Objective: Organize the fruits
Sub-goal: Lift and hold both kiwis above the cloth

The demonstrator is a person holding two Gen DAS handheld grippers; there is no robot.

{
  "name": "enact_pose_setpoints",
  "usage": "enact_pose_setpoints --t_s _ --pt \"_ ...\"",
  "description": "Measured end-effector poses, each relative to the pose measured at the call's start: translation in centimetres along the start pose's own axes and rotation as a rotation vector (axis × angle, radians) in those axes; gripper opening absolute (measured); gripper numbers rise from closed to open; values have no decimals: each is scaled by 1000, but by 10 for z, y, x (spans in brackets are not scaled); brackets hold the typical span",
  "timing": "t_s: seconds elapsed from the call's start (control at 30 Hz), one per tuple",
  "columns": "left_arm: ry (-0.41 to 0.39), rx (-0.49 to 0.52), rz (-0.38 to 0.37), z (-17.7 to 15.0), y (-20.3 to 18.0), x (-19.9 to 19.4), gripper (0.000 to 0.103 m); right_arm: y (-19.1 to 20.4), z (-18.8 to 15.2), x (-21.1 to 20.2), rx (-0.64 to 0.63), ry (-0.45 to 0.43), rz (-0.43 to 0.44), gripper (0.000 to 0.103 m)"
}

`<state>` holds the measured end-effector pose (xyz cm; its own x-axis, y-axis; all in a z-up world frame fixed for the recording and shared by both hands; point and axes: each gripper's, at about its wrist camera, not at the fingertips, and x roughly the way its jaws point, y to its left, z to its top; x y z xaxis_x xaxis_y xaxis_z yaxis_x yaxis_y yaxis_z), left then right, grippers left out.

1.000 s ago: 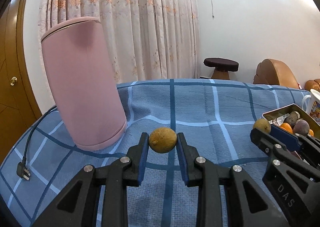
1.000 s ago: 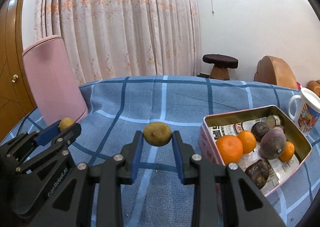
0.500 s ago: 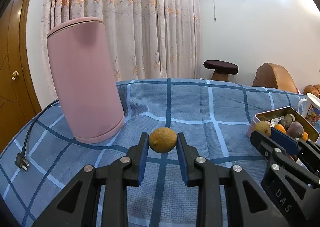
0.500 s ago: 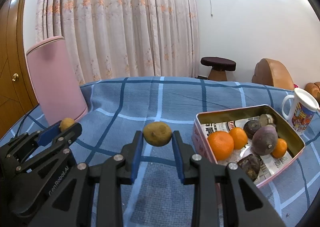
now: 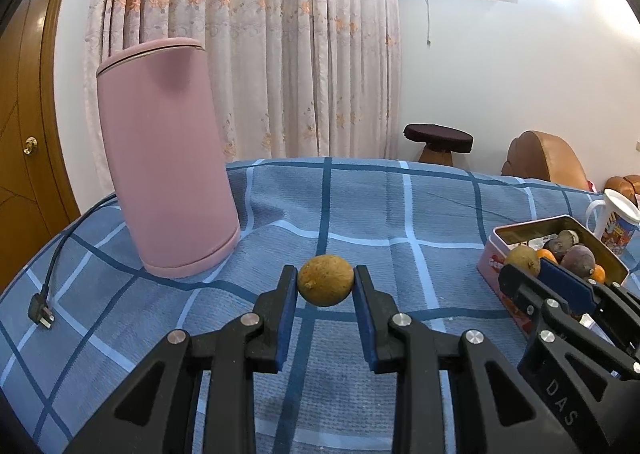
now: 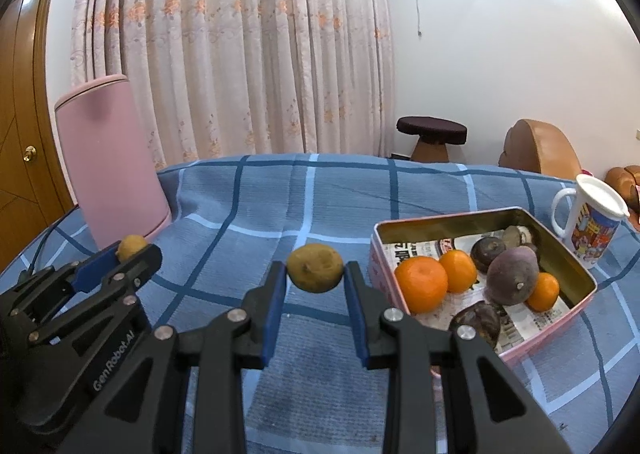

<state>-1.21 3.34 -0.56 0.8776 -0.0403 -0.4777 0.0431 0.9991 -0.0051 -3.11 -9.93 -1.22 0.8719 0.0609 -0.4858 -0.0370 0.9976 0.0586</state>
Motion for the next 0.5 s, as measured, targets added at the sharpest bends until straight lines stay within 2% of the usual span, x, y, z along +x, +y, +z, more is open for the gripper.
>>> enact_pose_setpoints --t_s 0.5 --pt "-4 5 -10 -3 -18 -6 30 -11 -2 -8 -1 -3 -12 33"
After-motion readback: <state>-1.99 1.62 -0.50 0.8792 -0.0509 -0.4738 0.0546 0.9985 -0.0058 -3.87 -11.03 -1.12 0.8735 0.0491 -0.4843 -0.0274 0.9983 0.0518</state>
